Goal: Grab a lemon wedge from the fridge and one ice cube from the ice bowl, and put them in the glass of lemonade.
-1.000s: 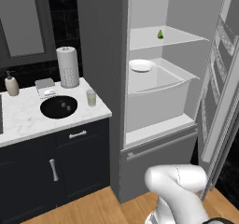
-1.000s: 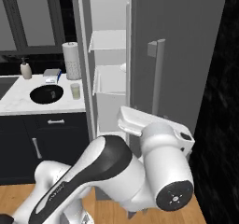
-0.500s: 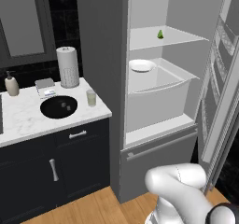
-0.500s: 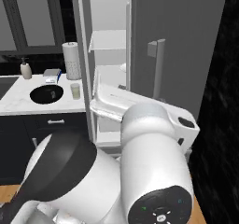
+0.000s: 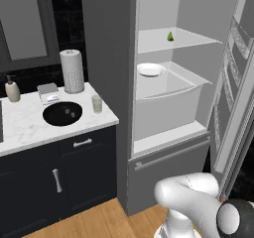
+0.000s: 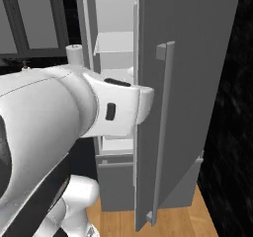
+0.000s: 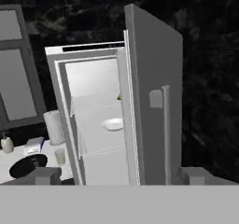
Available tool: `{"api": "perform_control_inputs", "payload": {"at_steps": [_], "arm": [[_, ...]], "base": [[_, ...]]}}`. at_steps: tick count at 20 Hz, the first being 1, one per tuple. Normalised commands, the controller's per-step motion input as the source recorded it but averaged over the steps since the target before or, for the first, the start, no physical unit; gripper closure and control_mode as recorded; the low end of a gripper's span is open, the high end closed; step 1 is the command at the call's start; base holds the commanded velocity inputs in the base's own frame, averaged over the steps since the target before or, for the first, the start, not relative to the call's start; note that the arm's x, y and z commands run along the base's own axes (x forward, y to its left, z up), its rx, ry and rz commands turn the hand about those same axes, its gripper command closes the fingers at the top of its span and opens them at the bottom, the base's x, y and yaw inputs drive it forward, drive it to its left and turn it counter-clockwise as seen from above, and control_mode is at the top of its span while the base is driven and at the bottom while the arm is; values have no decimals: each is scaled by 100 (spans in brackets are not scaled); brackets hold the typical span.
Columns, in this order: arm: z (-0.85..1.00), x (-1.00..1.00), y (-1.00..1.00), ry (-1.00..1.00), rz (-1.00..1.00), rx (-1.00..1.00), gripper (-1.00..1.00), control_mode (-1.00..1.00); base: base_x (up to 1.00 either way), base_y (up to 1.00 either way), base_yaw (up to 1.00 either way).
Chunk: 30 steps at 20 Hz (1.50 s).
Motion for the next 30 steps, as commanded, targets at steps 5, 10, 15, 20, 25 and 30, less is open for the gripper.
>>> {"api": "perform_control_inputs", "payload": {"at_steps": [5, 10, 15, 20, 25, 30], "arm": [[-2, -1, 100, 0, -17, -44, -100, -100], [-9, 14, 99, 6, -27, -47, -100, -100], [-5, 74, 83, 19, -38, -49, -100, -100], [-32, 99, 26, 17, -38, -42, -100, -100], [-79, 100, -42, 0, -19, -7, -100, -100], [-81, 100, -17, 0, -8, -1, -100, -100]], "base": [[0, 0, 0], [0, 0, 0], [0, 0, 0], [0, 0, 0], [0, 0, 0], [0, 0, 0]]}}
